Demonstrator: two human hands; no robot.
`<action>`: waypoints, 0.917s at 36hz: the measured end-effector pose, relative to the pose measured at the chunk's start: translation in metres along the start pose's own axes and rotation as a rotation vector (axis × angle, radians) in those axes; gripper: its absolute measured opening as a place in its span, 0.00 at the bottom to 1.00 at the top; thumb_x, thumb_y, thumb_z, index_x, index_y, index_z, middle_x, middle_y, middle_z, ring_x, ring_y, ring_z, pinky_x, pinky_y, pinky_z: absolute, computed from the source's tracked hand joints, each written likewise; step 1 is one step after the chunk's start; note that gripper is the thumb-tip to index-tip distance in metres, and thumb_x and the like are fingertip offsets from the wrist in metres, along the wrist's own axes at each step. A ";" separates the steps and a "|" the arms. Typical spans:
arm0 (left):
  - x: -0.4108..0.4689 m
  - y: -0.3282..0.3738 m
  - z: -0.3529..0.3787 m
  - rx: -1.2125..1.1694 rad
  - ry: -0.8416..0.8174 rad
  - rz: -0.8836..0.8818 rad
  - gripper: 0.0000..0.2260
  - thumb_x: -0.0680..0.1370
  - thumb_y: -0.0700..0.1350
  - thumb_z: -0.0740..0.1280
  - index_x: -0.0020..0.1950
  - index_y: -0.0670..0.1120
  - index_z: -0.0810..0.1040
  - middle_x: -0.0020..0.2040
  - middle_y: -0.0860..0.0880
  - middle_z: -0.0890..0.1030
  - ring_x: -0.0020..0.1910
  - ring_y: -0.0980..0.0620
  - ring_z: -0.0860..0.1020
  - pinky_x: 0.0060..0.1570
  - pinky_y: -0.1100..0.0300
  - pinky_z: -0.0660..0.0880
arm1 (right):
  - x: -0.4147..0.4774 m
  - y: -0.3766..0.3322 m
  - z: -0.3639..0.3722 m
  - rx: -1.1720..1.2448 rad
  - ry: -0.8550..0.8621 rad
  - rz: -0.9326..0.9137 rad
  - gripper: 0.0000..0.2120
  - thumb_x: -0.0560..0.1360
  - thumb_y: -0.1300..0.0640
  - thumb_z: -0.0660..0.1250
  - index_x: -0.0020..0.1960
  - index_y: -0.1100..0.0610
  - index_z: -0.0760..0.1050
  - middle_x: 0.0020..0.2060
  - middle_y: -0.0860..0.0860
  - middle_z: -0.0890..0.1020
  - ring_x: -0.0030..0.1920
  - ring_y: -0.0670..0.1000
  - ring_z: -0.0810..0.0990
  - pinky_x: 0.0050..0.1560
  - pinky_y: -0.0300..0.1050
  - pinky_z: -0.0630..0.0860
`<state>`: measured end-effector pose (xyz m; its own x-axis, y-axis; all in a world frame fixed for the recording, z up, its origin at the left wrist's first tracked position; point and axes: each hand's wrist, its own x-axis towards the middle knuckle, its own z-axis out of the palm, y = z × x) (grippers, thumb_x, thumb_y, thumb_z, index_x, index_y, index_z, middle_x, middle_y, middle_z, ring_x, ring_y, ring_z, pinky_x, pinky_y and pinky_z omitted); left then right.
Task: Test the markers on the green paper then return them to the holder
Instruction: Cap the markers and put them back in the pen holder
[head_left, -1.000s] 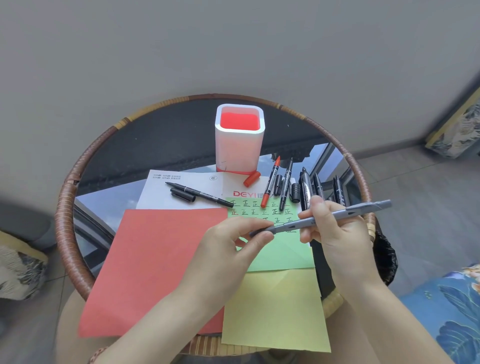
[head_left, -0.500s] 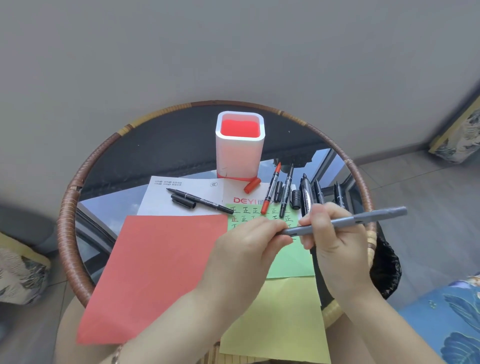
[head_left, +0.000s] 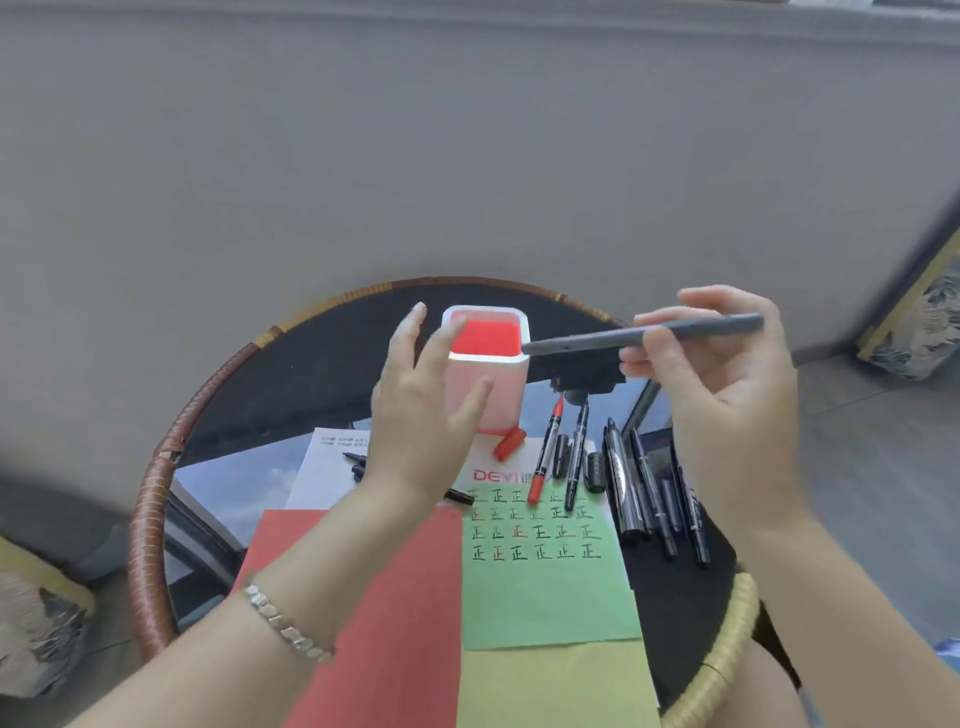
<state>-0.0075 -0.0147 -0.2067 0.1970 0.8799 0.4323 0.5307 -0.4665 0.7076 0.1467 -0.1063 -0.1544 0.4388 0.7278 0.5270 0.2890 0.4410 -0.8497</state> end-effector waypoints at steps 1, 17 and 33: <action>0.007 0.000 -0.001 0.025 -0.033 -0.034 0.23 0.76 0.47 0.66 0.70 0.54 0.65 0.75 0.51 0.55 0.72 0.53 0.57 0.68 0.51 0.59 | 0.008 -0.001 0.006 -0.010 -0.020 -0.042 0.11 0.75 0.65 0.63 0.48 0.49 0.68 0.41 0.49 0.80 0.39 0.46 0.82 0.45 0.38 0.79; 0.018 -0.003 0.010 0.027 -0.060 -0.134 0.07 0.79 0.48 0.61 0.53 0.47 0.74 0.48 0.55 0.73 0.46 0.54 0.72 0.41 0.59 0.66 | 0.045 0.060 0.059 -0.758 -0.394 -0.136 0.10 0.75 0.61 0.61 0.55 0.60 0.75 0.46 0.53 0.80 0.45 0.50 0.71 0.49 0.46 0.71; -0.008 0.020 0.036 0.153 0.099 0.148 0.26 0.73 0.42 0.65 0.69 0.44 0.60 0.72 0.39 0.54 0.67 0.42 0.56 0.65 0.42 0.59 | -0.014 0.074 -0.092 -1.153 -0.483 0.651 0.19 0.75 0.54 0.61 0.65 0.55 0.63 0.47 0.51 0.76 0.44 0.50 0.76 0.39 0.42 0.72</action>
<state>0.0313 -0.0279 -0.2160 0.2046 0.7862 0.5831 0.6219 -0.5644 0.5428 0.2403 -0.1315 -0.2233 0.4986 0.8418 -0.2069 0.7784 -0.5398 -0.3206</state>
